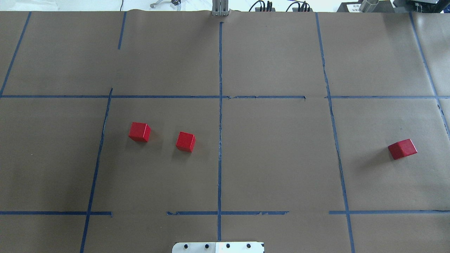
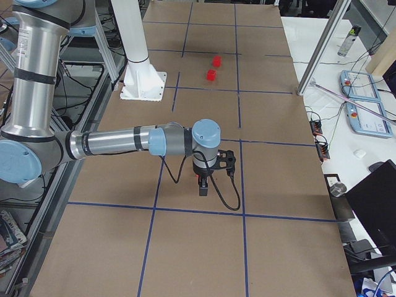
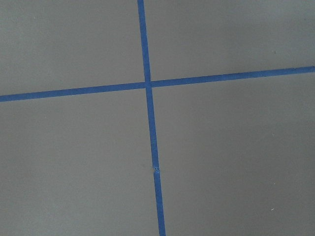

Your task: Form red blocks into L shape at center

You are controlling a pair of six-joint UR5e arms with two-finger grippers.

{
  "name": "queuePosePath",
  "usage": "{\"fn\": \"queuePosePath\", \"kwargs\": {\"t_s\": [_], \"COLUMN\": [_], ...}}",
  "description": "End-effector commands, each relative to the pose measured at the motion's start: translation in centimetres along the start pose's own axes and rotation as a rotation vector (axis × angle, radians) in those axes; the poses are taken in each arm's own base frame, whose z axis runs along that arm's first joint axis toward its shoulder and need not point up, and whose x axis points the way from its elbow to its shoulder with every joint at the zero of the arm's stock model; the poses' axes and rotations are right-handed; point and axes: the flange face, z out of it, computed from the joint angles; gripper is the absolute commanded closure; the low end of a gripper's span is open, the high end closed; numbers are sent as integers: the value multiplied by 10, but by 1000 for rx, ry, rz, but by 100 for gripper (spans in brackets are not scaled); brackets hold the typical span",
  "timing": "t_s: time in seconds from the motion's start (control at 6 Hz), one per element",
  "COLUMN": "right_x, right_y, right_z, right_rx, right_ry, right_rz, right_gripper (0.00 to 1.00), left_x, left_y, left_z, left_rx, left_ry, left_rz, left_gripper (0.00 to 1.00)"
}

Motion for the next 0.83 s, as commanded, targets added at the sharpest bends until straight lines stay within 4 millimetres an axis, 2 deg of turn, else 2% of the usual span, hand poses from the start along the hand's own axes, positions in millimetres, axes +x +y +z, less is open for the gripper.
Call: {"fn": "queuePosePath", "kwargs": {"t_s": [0.0,0.67], "right_x": [0,-7], "right_y": [0,2], "right_z": [0,-6], "right_rx": [1,13], "right_ry": [-2,-2], "right_rz": [2,-15], "right_gripper": [0,0], "left_x": [0,-2], "left_y": [11,18], "left_z": [-1,1], "left_rx": [18,13], "left_ry": [4,3], "left_rz": [13,6], "left_gripper": [0,0]}}
